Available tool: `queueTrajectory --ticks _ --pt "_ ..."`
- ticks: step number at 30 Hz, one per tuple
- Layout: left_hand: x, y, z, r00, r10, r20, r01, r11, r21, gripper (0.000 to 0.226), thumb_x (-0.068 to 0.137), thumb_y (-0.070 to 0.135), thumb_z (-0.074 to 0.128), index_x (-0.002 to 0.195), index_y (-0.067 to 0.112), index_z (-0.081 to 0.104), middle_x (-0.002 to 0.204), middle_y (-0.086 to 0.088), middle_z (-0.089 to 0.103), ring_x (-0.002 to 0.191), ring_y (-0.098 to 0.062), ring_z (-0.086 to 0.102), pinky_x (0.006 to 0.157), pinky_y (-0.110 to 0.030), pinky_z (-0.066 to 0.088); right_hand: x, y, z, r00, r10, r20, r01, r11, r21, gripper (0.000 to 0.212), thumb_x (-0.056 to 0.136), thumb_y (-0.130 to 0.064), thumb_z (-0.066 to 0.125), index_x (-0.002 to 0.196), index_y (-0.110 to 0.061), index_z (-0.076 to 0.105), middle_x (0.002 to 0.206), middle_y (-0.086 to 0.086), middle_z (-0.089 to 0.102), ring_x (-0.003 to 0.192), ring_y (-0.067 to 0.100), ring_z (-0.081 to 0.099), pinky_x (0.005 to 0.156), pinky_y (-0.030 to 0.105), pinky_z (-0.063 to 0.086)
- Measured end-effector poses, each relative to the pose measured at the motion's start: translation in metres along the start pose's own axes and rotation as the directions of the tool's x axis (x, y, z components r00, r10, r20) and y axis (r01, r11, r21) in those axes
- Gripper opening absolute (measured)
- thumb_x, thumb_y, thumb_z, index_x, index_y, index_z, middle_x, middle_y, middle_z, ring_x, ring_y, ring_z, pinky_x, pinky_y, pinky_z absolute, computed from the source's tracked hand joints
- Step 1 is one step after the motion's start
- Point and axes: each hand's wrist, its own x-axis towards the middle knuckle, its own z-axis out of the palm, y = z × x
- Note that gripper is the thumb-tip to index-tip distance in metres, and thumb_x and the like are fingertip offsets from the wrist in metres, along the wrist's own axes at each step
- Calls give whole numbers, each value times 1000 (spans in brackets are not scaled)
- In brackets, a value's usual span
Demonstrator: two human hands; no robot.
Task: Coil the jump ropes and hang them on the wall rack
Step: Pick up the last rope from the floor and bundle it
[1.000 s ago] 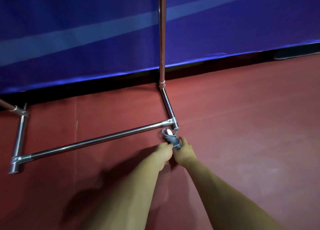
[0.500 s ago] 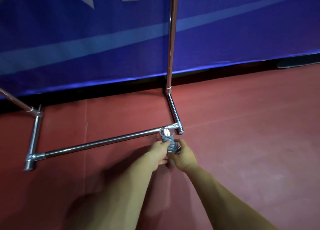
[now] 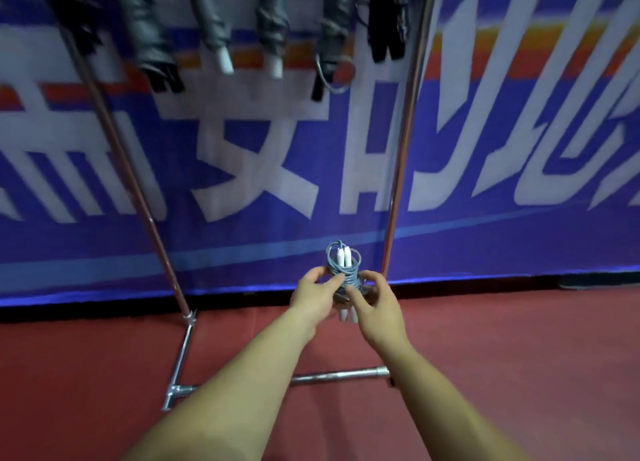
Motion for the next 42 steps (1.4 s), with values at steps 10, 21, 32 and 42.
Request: queueTrajectory --ticks 10,21,32,42 --pt "-115 212 -85 922 385 44 -387 919 79 23 98 14 62 120 23 60 93 2 73 75 -4 68 55 -14 49 -11 -250 2 968 -246 57 246 969 10 29 89 -38 71 113 -32 57 96 -12 66 86 -4 62 67 8 43" --pt "-135 352 -96 822 570 -5 -551 798 244 21 94 30 69 115 27 68 102 6 74 92 -10 70 86 -33 57 28 -396 -9 962 -271 44 269 962 37 19 97 -38 59 113 -33 66 106 -9 72 97 12 69 92 46 56" --pt "-93 399 -28 756 654 -27 -628 735 255 59 96 32 66 149 38 42 132 -4 65 112 -21 64 87 -33 56 97 -421 -50 979 -194 -57 195 981 6 29 100 -35 55 125 -23 63 105 1 71 90 18 71 79 42 62" --pt "-63 396 -23 724 690 5 -605 631 486 55 94 50 61 145 51 42 103 -11 72 91 -27 68 77 -36 57 120 -410 -51 997 -70 -33 72 996 49 20 102 -33 52 110 -20 65 94 6 71 81 24 73 62 37 62"
